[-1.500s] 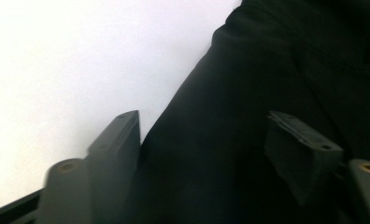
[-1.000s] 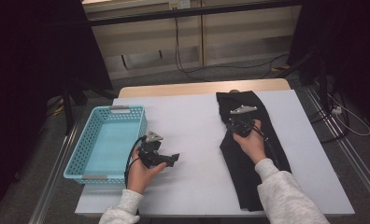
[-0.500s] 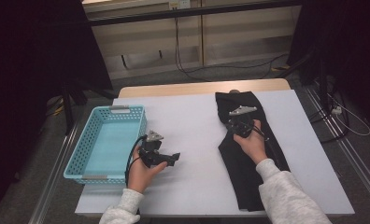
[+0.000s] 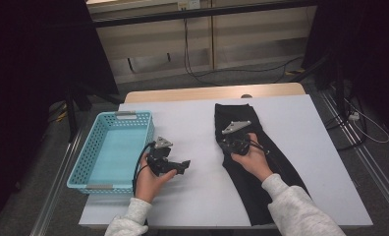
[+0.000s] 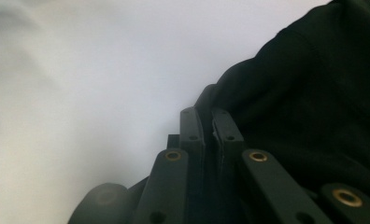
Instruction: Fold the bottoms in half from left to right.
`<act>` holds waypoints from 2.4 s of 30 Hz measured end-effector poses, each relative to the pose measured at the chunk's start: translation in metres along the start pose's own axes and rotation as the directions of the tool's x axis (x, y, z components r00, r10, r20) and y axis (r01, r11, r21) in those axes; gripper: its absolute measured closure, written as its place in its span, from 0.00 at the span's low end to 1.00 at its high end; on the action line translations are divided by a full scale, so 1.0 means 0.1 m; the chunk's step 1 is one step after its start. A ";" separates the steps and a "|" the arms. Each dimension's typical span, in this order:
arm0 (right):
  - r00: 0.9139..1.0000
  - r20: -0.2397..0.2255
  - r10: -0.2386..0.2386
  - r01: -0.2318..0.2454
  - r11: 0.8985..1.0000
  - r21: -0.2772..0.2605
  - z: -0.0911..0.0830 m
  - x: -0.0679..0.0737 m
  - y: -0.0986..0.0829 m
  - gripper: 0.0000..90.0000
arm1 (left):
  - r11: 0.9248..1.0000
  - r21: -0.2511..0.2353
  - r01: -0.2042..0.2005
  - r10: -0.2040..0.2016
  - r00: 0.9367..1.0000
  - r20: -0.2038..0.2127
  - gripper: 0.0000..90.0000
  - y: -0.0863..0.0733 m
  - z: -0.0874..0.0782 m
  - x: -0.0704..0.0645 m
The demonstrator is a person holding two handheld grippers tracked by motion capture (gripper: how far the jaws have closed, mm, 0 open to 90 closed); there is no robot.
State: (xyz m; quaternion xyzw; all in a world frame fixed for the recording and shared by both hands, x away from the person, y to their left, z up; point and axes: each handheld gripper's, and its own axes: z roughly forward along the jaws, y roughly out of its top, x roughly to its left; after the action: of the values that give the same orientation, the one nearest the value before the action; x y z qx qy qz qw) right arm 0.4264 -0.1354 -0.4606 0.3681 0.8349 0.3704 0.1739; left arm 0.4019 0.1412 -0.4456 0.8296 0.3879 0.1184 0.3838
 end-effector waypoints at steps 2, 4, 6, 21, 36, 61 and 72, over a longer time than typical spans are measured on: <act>0.999 -0.024 -0.034 0.034 0.999 0.005 0.01 0.08 0.01 0.95 | 1.000 -0.002 0.008 -0.008 1.000 -0.004 0.08 0.01 0.00 0.00; 0.997 -0.045 -0.059 0.059 0.998 0.005 0.01 0.16 0.02 0.95 | 1.000 -0.006 0.013 -0.013 1.000 -0.007 0.08 0.01 0.00 0.00; 0.994 -0.084 -0.069 0.069 0.998 -0.001 0.01 0.24 0.04 0.95 | 1.000 -0.005 0.014 -0.014 1.000 -0.006 0.08 0.02 0.01 0.00; 0.992 -0.130 0.001 -0.006 0.999 -0.039 -0.18 0.28 0.04 0.53 | 1.000 -0.004 0.007 -0.007 1.000 0.002 0.08 0.07 0.07 -0.02; 0.997 0.016 0.071 -0.070 0.996 -0.046 -0.69 -0.15 -0.28 0.34 | 1.000 -0.008 0.002 -0.002 1.000 0.017 0.08 0.13 0.09 -0.03; 0.975 0.111 0.194 -0.185 0.979 -0.083 -1.38 -0.36 -0.97 0.29 | 1.000 -0.016 0.002 -0.002 1.000 0.018 0.08 0.14 0.07 -0.04; 0.965 0.138 0.224 -0.220 0.974 -0.044 -1.50 -0.42 -1.19 0.40 | 1.000 -0.027 0.005 -0.004 1.000 0.010 0.08 0.15 0.05 -0.04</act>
State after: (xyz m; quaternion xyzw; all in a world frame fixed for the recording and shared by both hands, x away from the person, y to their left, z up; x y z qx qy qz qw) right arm 0.3124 -0.2939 -0.4487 0.4823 0.7685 0.3722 0.1955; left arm 0.4104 0.1291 -0.4378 0.8241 0.3862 0.1186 0.3970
